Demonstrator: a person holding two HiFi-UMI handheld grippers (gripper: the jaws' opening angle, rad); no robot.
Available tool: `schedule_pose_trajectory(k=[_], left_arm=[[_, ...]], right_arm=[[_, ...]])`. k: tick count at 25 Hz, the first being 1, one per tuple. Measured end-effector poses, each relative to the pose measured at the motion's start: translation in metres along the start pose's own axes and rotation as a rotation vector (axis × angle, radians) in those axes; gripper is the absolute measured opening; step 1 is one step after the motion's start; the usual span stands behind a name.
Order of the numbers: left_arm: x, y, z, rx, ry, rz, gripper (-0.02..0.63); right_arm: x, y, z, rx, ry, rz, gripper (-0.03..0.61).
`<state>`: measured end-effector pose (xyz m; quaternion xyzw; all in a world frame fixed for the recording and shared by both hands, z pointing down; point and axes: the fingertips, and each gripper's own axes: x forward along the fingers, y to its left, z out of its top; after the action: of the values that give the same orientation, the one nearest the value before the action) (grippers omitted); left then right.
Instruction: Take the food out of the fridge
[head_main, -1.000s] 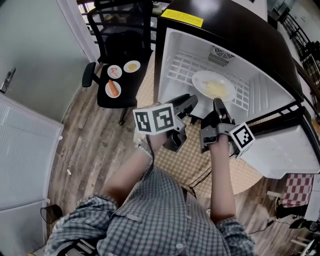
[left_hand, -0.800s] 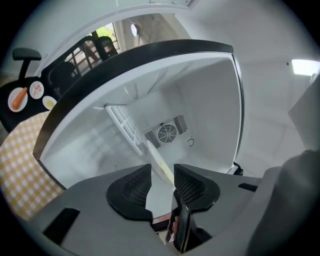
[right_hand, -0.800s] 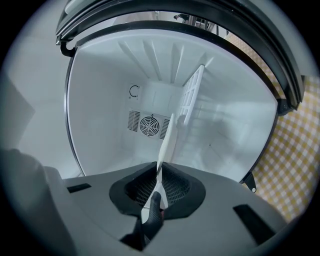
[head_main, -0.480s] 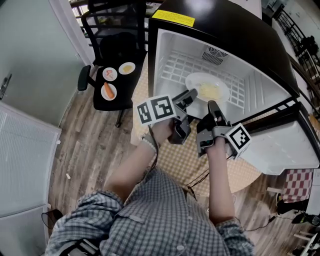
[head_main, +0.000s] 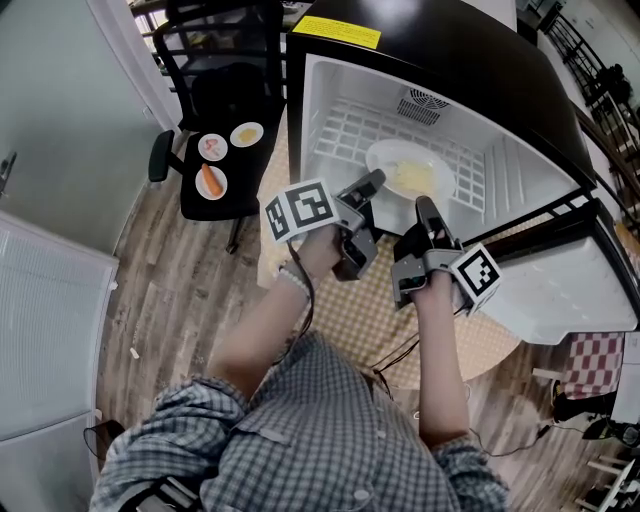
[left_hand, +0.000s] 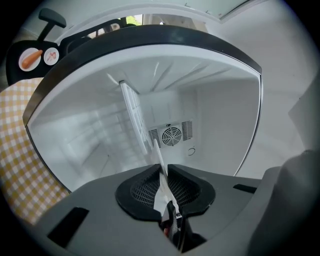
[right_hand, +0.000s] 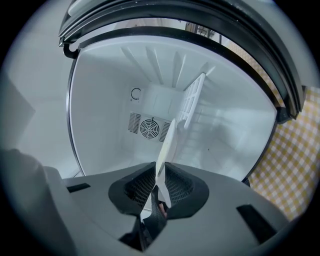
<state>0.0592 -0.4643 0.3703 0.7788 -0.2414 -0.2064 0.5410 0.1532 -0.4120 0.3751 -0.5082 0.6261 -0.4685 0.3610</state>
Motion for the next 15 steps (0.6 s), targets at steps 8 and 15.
schedule_pose_trajectory(k=[8, 15], left_arm=[[-0.005, 0.001, -0.003, 0.021, 0.029, 0.011, 0.041], [-0.019, -0.002, -0.004, 0.060, 0.022, 0.018, 0.041]], right_arm=[[-0.006, -0.009, 0.003, -0.005, -0.027, -0.024, 0.031], [-0.010, -0.006, -0.007, -0.011, 0.004, -0.005, 0.031]])
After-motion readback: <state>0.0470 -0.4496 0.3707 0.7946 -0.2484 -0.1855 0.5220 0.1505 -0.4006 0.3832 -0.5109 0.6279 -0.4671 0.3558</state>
